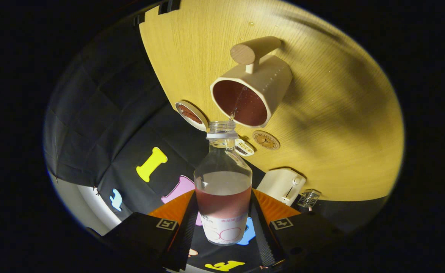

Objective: Take the bottle from table, then pour the juice into the cup, finally place the bottle on the coaster

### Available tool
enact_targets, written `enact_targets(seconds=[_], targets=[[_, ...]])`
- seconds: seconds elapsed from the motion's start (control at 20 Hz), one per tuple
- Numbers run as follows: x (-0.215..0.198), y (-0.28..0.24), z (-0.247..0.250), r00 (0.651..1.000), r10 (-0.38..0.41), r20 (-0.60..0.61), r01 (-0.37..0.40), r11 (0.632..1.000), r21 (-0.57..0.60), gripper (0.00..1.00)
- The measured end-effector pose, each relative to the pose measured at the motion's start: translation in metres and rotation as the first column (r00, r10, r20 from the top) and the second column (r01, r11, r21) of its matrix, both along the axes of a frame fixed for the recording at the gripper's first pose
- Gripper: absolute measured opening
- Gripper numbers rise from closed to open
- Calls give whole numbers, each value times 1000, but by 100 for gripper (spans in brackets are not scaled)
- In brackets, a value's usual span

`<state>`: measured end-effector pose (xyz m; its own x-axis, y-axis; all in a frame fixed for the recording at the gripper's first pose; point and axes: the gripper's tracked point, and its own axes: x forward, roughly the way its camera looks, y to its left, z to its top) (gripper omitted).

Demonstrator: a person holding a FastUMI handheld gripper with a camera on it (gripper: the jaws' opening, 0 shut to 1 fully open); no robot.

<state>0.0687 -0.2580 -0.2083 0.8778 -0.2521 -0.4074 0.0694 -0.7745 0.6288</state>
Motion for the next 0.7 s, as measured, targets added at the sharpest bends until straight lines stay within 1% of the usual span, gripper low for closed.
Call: enact_targets(seconds=[0.05,0.2,0.3,0.4,0.5,0.6,0.7], targets=[[0,-2,-1,1000,1,8,-1,1000,14,74],[-3,6,-9,999,37,4,-38,995,88,74],[-4,6,-15,1000,31,0,-31,989,144,74],[-3,-2,-15,1000,-9,13,7,988,154,74],[-4,-6,-14,999,-25,23,21,987,160,74],[-4,-10,-13,999,-30,30,24,986,166,74],[-3,-9,-14,1000,-15,28,10,986,167,74]])
